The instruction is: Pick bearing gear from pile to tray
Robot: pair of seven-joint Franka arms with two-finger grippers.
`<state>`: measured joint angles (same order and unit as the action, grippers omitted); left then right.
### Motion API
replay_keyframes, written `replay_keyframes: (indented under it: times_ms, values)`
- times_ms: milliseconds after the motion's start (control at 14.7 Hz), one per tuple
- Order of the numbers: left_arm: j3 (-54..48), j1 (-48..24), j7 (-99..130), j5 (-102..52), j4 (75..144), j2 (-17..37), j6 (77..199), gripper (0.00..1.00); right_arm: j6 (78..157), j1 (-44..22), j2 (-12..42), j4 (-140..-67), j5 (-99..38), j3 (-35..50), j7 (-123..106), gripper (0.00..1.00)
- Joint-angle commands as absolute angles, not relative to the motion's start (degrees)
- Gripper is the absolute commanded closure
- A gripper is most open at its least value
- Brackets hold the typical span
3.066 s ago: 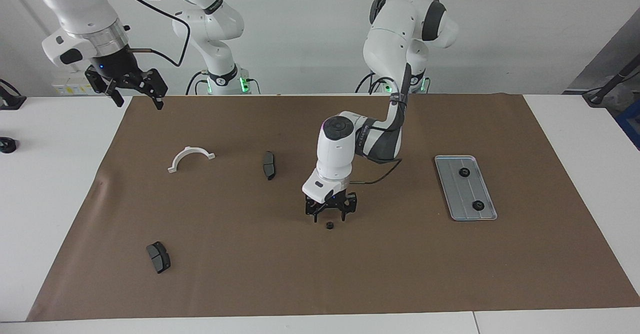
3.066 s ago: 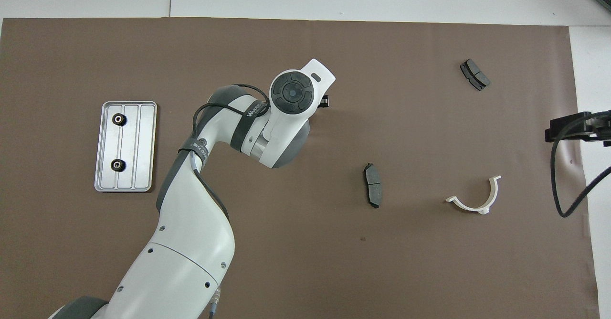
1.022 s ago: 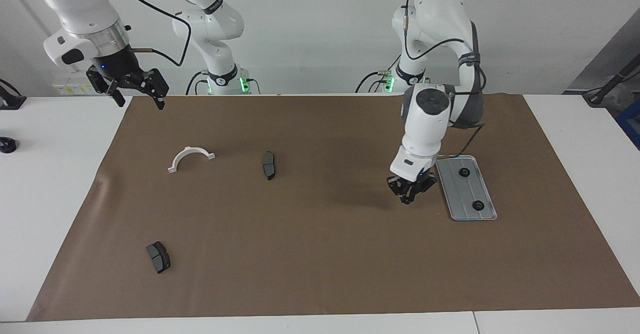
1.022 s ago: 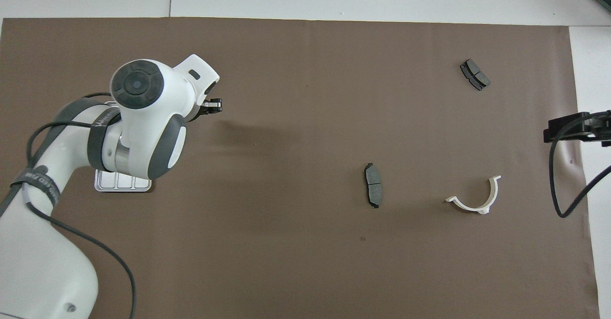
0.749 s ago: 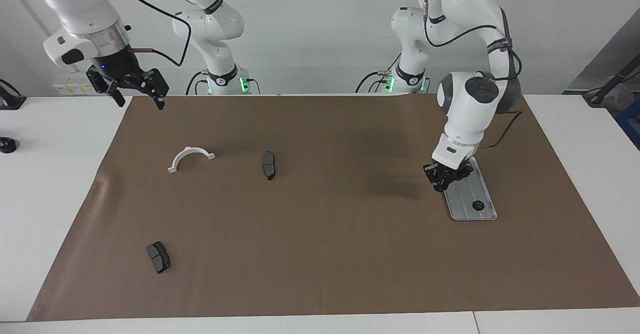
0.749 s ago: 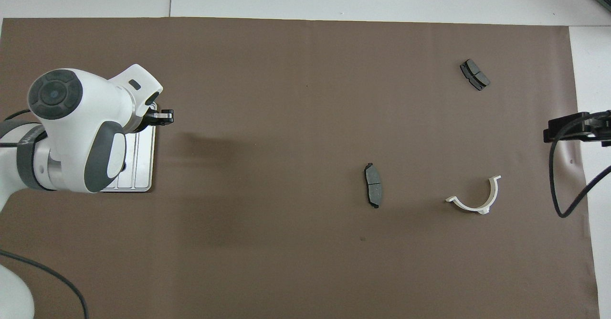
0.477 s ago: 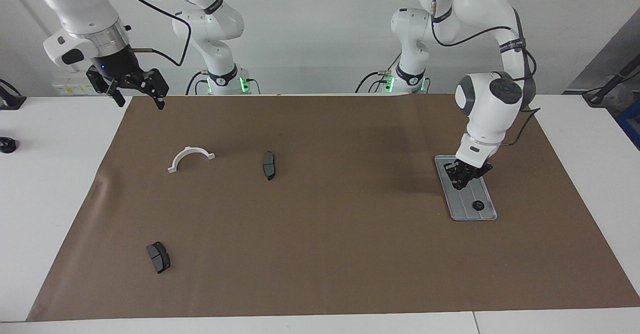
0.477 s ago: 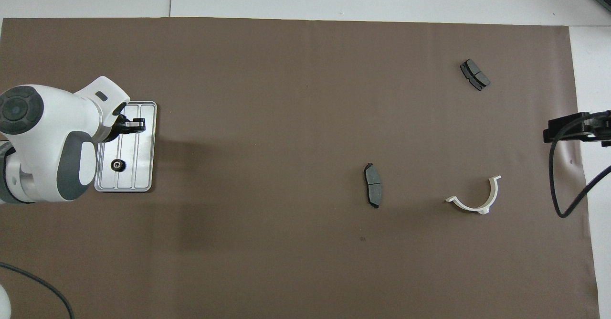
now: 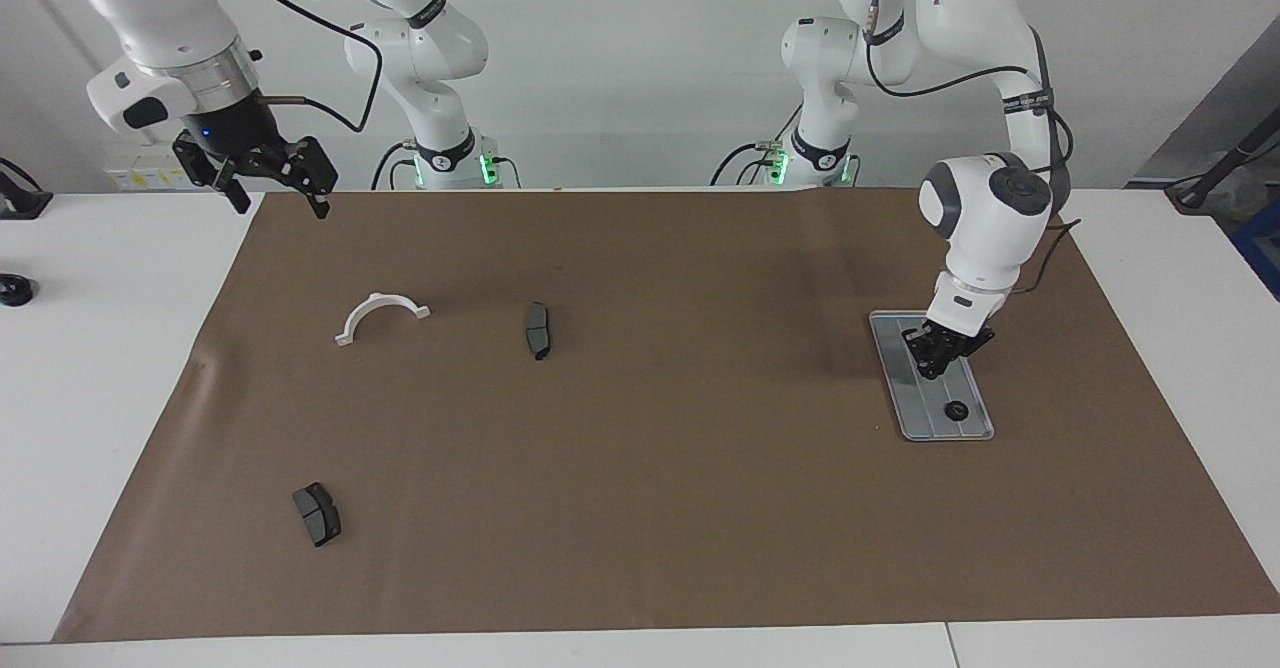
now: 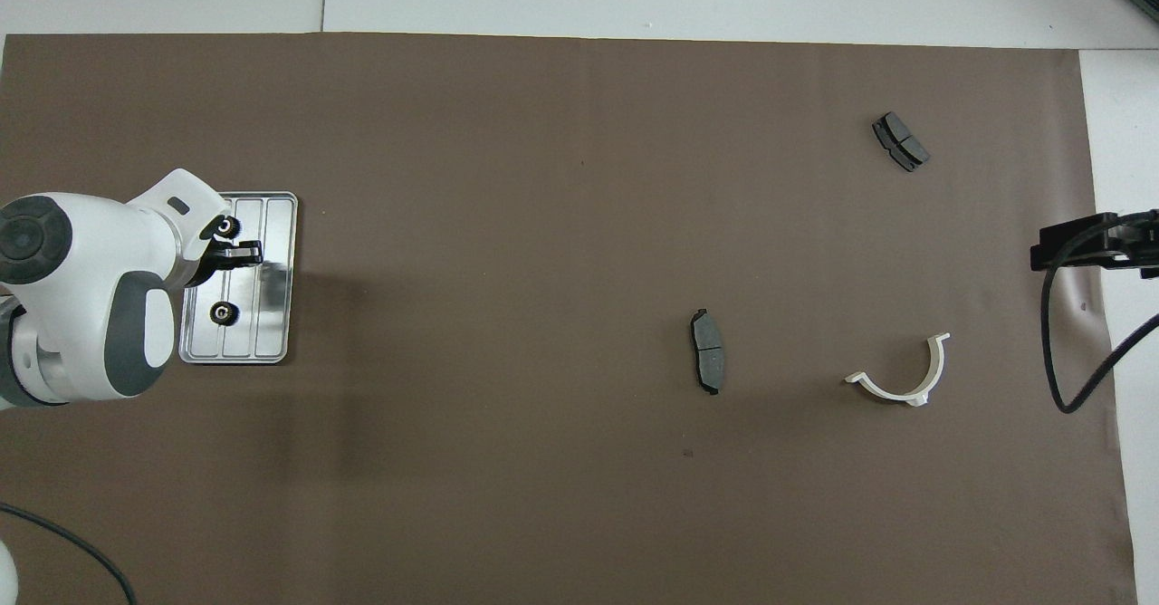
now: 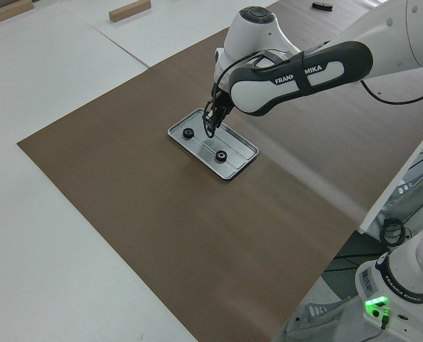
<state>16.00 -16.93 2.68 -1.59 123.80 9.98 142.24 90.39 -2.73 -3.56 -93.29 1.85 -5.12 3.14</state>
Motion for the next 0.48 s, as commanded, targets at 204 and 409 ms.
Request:
replay_keyframes:
  times_ms: [204, 409]
  values:
    - [15.12, -16.26, 1.58, -3.78, 125.07, 11.6, 145.37, 0.83, 89.65, -2.55, -3.69, -93.16, 1.23, -4.92, 1.93, 0.0]
    - [15.12, -16.35, 1.23, -3.78, 124.81, 12.22, 145.55, 0.4, 89.65, -2.46, -3.69, -93.16, 1.23, -4.92, 1.93, 0.0]
